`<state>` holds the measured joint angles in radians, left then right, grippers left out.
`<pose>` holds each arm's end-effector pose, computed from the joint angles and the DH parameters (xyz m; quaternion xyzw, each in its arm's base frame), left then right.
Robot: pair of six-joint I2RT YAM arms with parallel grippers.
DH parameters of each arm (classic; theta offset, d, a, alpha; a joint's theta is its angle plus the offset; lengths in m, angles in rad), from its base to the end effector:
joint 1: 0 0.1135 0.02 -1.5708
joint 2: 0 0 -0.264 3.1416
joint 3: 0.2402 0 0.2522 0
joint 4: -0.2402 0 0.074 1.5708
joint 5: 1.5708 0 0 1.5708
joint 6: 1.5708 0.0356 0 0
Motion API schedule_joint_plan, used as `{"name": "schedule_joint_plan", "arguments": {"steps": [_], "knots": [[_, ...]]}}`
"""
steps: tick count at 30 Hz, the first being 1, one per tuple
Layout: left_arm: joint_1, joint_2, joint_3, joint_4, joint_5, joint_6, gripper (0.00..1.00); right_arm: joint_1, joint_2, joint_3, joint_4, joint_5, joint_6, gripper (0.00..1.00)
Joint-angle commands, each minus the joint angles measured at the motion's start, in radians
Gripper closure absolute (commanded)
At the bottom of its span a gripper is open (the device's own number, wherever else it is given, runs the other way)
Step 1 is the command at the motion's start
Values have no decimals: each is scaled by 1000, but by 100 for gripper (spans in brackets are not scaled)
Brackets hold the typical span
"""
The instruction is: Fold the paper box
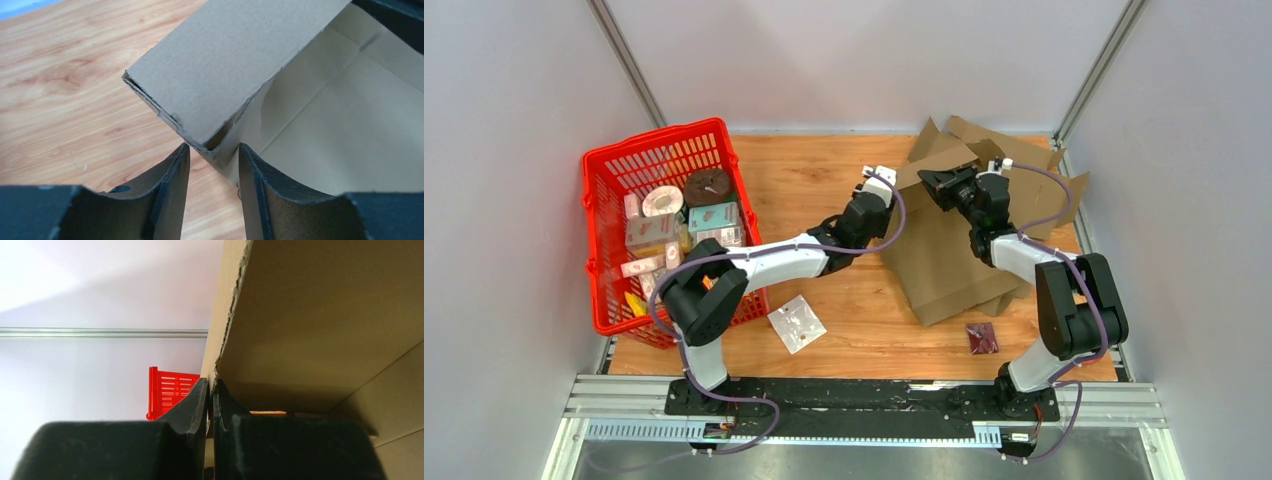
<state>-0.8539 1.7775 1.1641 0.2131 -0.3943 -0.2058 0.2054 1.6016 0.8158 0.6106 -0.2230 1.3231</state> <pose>0.2780 -0.2982 0.2383 0.1577 0.8093 -0.1329 0.5499 0.3418 0.0792 0.2276 0.3431 0.6836 0.5034 0.4020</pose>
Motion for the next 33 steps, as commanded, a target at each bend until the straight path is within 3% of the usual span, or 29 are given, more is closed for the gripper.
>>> {"name": "schedule_joint_plan", "arguments": {"steps": [1, 4, 8, 12, 16, 19, 20, 22, 24, 25, 28, 33], "knots": [[-56, 78, 132, 6, -315, -23, 51, 12, -5, -23, -35, 20, 36, 92], [-73, 143, 207, -75, -468, -53, 51, 14, -17, -26, -77, 37, 76, 92], [-71, 171, 198, -63, -580, -70, 62, 9, -28, -24, -117, 50, 100, 92], [-71, 177, 174, 6, -589, -23, 74, 8, -19, -9, -132, 27, 107, 92], [-71, 177, 169, 40, -580, 32, 77, 8, -19, 3, -158, 14, 113, 92], [-66, 181, 193, -37, -557, -20, 63, 9, -28, 20, -198, 8, 117, 92], [-66, 181, 197, -52, -552, -29, 52, 11, -35, 17, -198, 7, 128, 92], [-63, 178, 200, -63, -548, -63, 50, 9, -40, 16, -199, -6, 136, 92], [-57, 178, 207, -92, -546, -93, 60, 9, -48, 16, -207, -13, 148, 92], [-44, 180, 216, -136, -535, -102, 76, 9, -51, 16, -207, -25, 154, 92], [-33, 197, 281, -286, -567, -161, 98, 8, -72, 13, -207, -41, 169, 92], [-37, 224, 338, -392, -690, -181, 100, 38, -137, 9, -274, 13, 160, 91]]}}
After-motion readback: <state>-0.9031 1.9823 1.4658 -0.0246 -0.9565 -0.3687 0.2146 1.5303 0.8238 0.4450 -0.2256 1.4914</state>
